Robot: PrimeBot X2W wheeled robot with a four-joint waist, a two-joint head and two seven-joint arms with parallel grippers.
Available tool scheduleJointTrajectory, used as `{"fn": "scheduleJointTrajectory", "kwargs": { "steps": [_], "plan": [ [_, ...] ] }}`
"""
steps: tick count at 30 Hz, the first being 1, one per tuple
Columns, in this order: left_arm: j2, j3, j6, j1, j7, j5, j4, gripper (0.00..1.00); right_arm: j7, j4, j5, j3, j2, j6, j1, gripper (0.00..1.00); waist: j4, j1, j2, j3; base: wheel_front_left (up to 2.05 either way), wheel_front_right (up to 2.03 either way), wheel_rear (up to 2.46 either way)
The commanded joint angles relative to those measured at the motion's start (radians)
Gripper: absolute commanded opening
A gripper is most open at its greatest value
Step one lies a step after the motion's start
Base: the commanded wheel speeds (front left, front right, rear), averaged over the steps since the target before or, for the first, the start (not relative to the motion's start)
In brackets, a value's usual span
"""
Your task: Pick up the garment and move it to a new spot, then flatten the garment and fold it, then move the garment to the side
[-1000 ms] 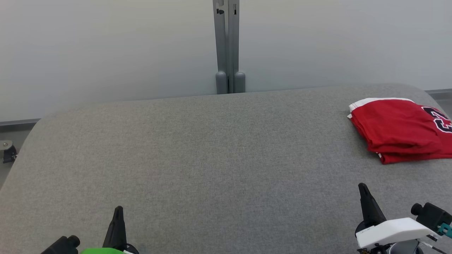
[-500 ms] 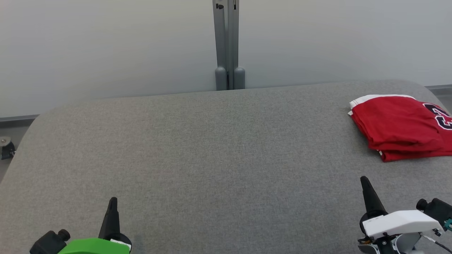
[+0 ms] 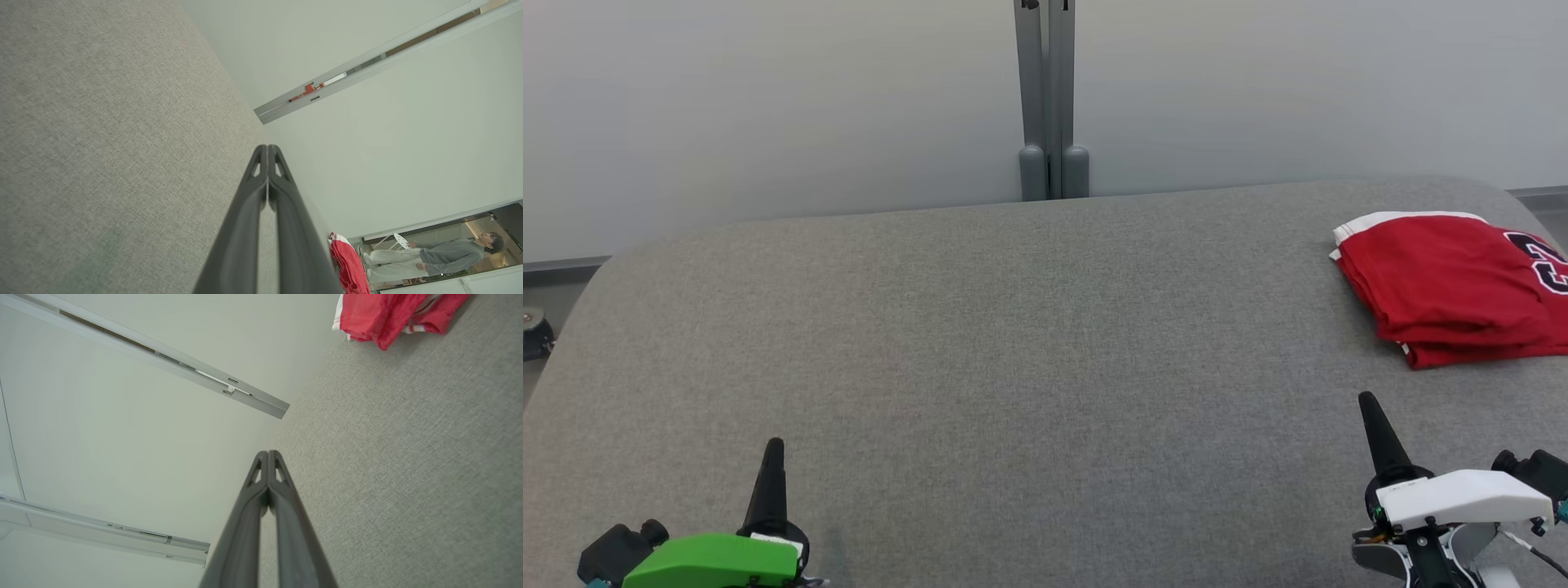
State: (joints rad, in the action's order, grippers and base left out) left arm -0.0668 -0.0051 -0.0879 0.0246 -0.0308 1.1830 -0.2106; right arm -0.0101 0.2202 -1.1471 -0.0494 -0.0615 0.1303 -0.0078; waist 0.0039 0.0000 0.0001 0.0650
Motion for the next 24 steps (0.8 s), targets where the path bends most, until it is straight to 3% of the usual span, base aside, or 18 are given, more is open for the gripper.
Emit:
{"fn": "scheduleJointTrajectory", "kwargs": {
  "steps": [1, 24],
  "plan": [
    [-0.007, 0.008, -0.006, -0.031, 0.005, 0.026, 0.004, 0.00, 0.006, -0.004, -0.027, -0.006, -0.001, 0.001, -0.023, 0.00, 0.000, 0.0000, -0.0001, -0.002, 0.00, 0.00, 0.00],
    [-0.005, 0.050, -0.025, -0.082, 0.063, 0.225, -0.013, 0.00, 0.062, 0.009, -0.233, -0.033, 0.003, 0.001, -0.064, 0.00, -0.002, 0.0000, -0.0001, -0.029, 0.00, 0.00, 0.00]
  ]
}}
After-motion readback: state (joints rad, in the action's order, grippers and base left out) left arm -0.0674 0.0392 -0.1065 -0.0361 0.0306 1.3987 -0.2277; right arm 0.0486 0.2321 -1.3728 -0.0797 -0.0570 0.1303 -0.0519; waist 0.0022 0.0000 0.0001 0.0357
